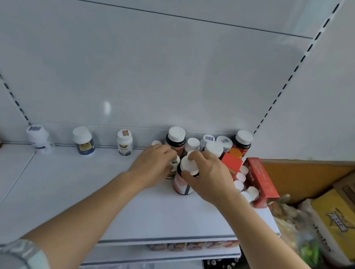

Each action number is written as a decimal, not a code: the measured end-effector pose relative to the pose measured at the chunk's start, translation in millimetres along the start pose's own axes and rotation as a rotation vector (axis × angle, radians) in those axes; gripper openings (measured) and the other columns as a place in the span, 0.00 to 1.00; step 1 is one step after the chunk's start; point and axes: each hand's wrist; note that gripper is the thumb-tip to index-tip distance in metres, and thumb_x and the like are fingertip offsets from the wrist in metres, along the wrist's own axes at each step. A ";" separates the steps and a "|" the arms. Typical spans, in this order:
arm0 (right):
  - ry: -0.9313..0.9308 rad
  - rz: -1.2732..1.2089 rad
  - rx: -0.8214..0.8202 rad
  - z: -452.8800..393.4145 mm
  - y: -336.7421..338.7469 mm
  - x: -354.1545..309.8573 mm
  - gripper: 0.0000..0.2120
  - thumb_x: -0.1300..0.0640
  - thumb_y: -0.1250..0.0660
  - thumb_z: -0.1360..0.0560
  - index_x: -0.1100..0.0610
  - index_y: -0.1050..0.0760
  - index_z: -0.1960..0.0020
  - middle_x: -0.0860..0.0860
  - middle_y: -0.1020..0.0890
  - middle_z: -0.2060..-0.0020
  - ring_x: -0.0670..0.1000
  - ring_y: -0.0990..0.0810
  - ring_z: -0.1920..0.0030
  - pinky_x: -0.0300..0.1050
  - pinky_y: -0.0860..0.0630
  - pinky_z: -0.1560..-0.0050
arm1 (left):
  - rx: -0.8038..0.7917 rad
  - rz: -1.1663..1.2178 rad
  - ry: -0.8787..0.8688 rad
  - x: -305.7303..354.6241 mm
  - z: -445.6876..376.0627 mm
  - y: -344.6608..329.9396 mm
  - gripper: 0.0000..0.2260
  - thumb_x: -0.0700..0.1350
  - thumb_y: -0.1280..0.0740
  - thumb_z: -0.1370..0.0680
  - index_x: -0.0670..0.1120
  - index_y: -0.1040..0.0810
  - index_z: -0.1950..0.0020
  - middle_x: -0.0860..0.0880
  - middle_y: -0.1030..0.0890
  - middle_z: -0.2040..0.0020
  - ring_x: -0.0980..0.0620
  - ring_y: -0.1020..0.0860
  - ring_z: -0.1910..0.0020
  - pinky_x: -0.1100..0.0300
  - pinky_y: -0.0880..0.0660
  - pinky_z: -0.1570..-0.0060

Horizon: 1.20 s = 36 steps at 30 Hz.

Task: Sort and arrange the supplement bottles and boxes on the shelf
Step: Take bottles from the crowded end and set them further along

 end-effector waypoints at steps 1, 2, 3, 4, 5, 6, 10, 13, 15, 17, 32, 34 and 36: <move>0.009 -0.003 -0.006 0.0 1.5 0.4 0.18 0.46 0.30 0.26 0.53 0.25 0.40 0.51 0.21 0.49 0.54 0.23 0.51 0.43 0.33 0.60 | -0.006 0.036 0.022 0.6 3.7 3.4 0.08 0.43 0.30 0.26 0.47 0.23 0.47 0.49 0.22 0.47 0.44 0.24 0.49 0.50 0.26 0.53; 0.019 -0.015 -0.003 -0.3 2.7 1.0 0.18 0.46 0.30 0.27 0.52 0.24 0.40 0.50 0.20 0.50 0.54 0.23 0.52 0.43 0.33 0.60 | -0.004 0.086 0.052 0.3 8.1 7.5 0.08 0.44 0.31 0.25 0.47 0.23 0.46 0.50 0.23 0.46 0.45 0.23 0.49 0.51 0.26 0.53; 0.031 -0.040 0.009 -0.8 4.0 1.5 0.17 0.47 0.29 0.28 0.52 0.24 0.41 0.50 0.20 0.51 0.54 0.23 0.55 0.43 0.32 0.61 | 0.001 0.143 0.092 -1.0 12.7 12.1 0.08 0.46 0.31 0.24 0.49 0.24 0.45 0.52 0.24 0.45 0.46 0.23 0.48 0.51 0.26 0.53; 0.043 -0.083 0.024 -1.7 5.5 1.3 0.16 0.48 0.29 0.28 0.52 0.23 0.42 0.50 0.20 0.52 0.53 0.23 0.59 0.44 0.31 0.62 | 0.008 0.199 0.133 -3.4 16.8 17.6 0.08 0.47 0.32 0.23 0.50 0.24 0.45 0.53 0.25 0.44 0.48 0.23 0.48 0.52 0.26 0.52; 0.055 -0.138 0.036 -2.9 7.4 0.6 0.16 0.49 0.28 0.28 0.52 0.23 0.43 0.48 0.20 0.53 0.50 0.24 0.62 0.45 0.29 0.63 | 0.010 0.251 0.172 -6.2 20.8 24.2 0.08 0.47 0.31 0.23 0.51 0.24 0.44 0.55 0.26 0.44 0.50 0.23 0.47 0.54 0.26 0.51; 0.065 -0.196 0.047 -4.3 9.7 -0.9 0.15 0.50 0.28 0.29 0.51 0.23 0.43 0.47 0.21 0.54 0.46 0.26 0.64 0.45 0.27 0.63 | 0.009 0.305 0.208 -9.5 24.4 31.3 0.08 0.47 0.31 0.23 0.52 0.24 0.45 0.57 0.26 0.45 0.53 0.23 0.48 0.57 0.27 0.51; 0.065 -0.431 0.034 -13.3 20.1 -15.9 0.15 0.53 0.28 0.27 0.48 0.22 0.41 0.46 0.21 0.53 0.44 0.20 0.55 0.43 0.21 0.54 | 0.014 0.555 0.331 -19.5 36.9 61.7 0.09 0.45 0.29 0.24 0.58 0.24 0.50 0.56 0.23 0.46 0.61 0.21 0.50 0.62 0.25 0.50; 0.046 -0.537 -0.014 -22.3 22.6 -32.9 0.14 0.53 0.29 0.26 0.45 0.21 0.40 0.46 0.19 0.48 0.45 0.19 0.49 0.41 0.20 0.49 | 0.022 0.667 0.385 -25.4 47.8 77.6 0.08 0.45 0.28 0.24 0.56 0.21 0.47 0.56 0.21 0.47 0.59 0.19 0.50 0.54 0.20 0.48; 0.043 -0.580 -0.034 -27.9 22.2 -44.5 0.14 0.53 0.30 0.25 0.45 0.21 0.40 0.42 0.18 0.49 0.40 0.19 0.50 0.33 0.23 0.49 | 0.034 0.753 0.424 -26.6 56.4 85.9 0.09 0.45 0.28 0.24 0.54 0.20 0.45 0.55 0.20 0.48 0.55 0.19 0.49 0.49 0.19 0.49; 0.028 -0.606 -0.068 -32.7 21.8 -54.3 0.12 0.52 0.31 0.24 0.44 0.21 0.41 0.37 0.19 0.51 0.35 0.21 0.51 0.25 0.27 0.53 | 0.057 0.787 0.465 -27.0 66.0 92.6 0.09 0.45 0.28 0.24 0.54 0.20 0.45 0.54 0.19 0.49 0.54 0.18 0.50 0.49 0.18 0.51; 0.100 -0.719 -0.238 -42.0 -7.9 -122.4 0.16 0.49 0.31 0.24 0.43 0.23 0.37 0.43 0.18 0.43 0.39 0.20 0.46 0.28 0.25 0.53 | 0.187 0.788 0.652 -57.9 142.4 115.1 0.09 0.47 0.28 0.25 0.57 0.19 0.45 0.56 0.18 0.48 0.55 0.19 0.47 0.47 0.19 0.48; 0.110 -0.687 -0.251 -39.7 -5.7 -138.2 0.17 0.49 0.29 0.25 0.43 0.23 0.37 0.41 0.21 0.42 0.39 0.21 0.45 0.24 0.27 0.55 | 0.199 0.794 0.655 -64.4 155.2 120.7 0.10 0.46 0.27 0.25 0.57 0.19 0.45 0.57 0.18 0.48 0.55 0.19 0.47 0.47 0.19 0.48; 0.126 -0.642 -0.249 -38.4 -2.9 -157.0 0.18 0.49 0.28 0.26 0.44 0.24 0.37 0.41 0.22 0.41 0.41 0.22 0.45 0.27 0.27 0.53 | 0.210 0.799 0.648 -70.8 168.3 129.5 0.10 0.46 0.27 0.24 0.56 0.19 0.45 0.56 0.17 0.48 0.55 0.19 0.48 0.47 0.19 0.48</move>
Point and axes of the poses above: each hand's wrist, its own z-axis away from the middle knuckle, its own y-axis out of the back of the hand, x = y × z
